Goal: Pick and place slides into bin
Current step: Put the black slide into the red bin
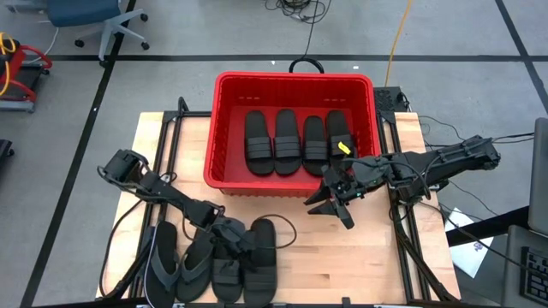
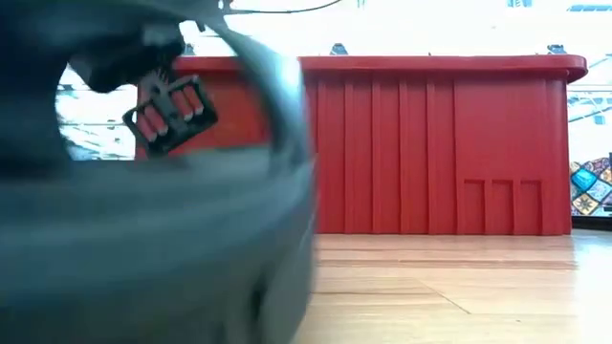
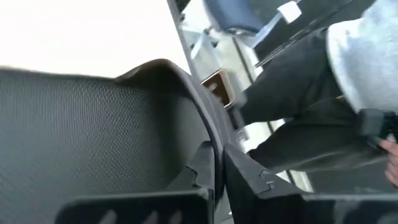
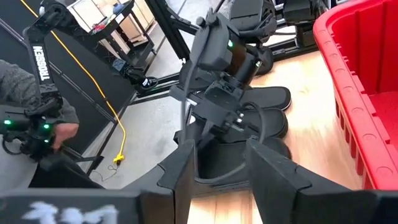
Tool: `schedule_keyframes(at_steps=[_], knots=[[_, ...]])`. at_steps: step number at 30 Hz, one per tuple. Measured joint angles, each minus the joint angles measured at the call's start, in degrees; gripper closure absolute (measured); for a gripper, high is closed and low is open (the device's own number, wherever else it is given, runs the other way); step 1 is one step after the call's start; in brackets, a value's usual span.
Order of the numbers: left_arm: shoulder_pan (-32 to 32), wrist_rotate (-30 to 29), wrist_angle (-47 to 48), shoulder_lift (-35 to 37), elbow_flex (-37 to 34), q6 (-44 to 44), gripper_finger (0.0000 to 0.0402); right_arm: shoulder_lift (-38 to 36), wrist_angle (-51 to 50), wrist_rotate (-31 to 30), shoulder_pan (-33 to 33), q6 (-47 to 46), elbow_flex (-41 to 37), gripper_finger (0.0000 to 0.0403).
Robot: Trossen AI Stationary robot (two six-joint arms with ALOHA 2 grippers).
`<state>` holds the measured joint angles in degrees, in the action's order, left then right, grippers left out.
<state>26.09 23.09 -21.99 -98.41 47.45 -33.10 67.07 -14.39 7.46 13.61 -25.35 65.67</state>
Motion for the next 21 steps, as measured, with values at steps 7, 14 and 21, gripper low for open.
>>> schedule_keyframes(at_steps=[7,14,21], knots=[[-0.01,2.83,7.98,0.04,7.58,3.46,0.0398,0.0,1.19,0.02,0.0,1.19,-0.02,0.0273],[-0.3,4.39,32.95,2.41,20.77,15.35,0.04,0.0,5.01,0.06,0.0,1.2,-0.04,0.0273],[-4.23,3.65,47.02,4.38,28.79,22.91,0.04,0.0,6.86,0.09,0.0,2.06,-0.04,0.0273]])
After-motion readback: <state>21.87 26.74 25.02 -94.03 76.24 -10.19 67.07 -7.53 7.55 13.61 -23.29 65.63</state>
